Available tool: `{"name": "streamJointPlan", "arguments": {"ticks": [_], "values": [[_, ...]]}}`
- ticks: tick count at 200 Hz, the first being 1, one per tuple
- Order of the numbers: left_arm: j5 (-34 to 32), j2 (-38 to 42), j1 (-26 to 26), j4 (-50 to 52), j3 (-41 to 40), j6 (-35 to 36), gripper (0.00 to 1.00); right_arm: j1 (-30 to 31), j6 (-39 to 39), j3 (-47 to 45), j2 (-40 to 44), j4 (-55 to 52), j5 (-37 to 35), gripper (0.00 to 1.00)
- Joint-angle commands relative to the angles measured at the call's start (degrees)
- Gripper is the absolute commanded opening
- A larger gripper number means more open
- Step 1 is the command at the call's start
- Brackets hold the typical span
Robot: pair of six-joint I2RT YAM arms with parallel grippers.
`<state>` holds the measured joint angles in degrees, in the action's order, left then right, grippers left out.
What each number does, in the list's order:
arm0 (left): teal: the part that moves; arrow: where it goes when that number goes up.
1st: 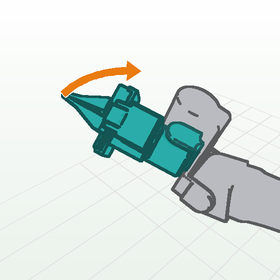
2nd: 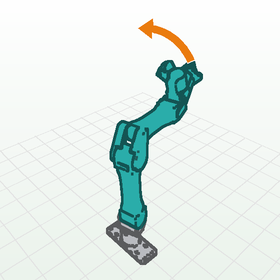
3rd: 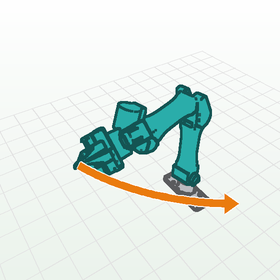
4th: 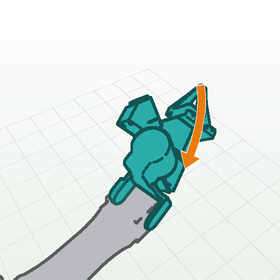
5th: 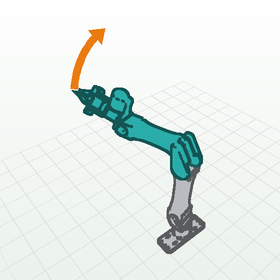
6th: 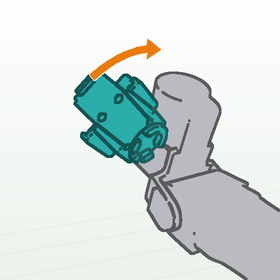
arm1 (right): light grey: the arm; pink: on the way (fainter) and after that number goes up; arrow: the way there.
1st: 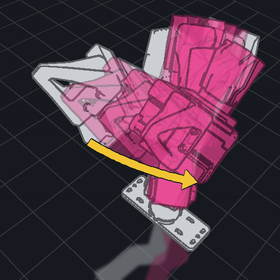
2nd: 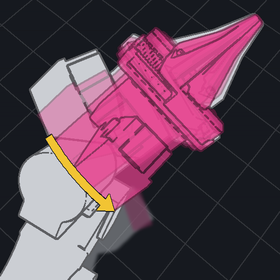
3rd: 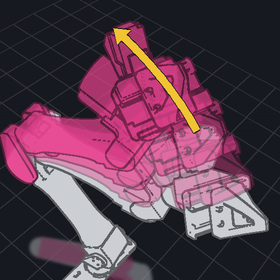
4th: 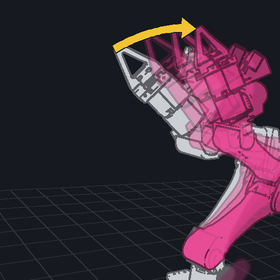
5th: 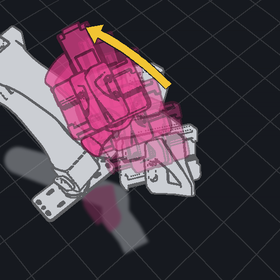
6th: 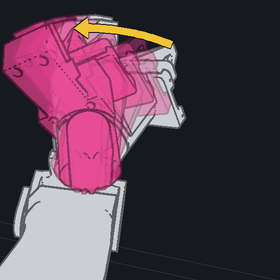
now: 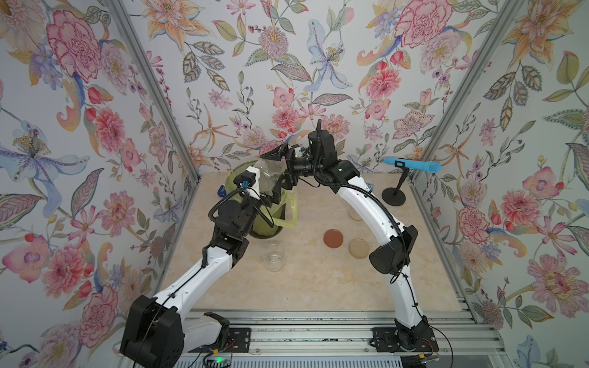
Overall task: Empty moldy rice from jars
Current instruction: Place the jar at the center of the board.
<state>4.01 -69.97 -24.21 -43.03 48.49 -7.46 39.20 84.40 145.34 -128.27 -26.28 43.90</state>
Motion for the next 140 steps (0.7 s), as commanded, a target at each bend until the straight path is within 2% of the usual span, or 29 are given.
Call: {"name": "streamJointPlan", "arguments": {"ticks": [1, 88, 94, 140], "values": [[-1.6, 2.4, -0.7, 0.6, -0.4, -0.3, 1.0, 0.1, -1.5, -0.3, 1.0, 3.5, 2.0, 0.0], [-1.9, 8.9, -0.7, 6.8, 0.2, -0.3, 1.0, -1.7, -5.4, -2.8, 2.4, 3.5, 0.7, 0.0], [-2.0, 9.2, -0.7, 7.6, 0.2, -0.2, 1.0, -3.5, -5.9, -3.1, 2.5, 3.5, 0.6, 0.0], [-1.9, 11.4, -0.7, 15.3, 2.3, 0.6, 1.0, -5.1, -10.4, -6.8, 4.8, 3.3, -0.2, 0.0]]}}
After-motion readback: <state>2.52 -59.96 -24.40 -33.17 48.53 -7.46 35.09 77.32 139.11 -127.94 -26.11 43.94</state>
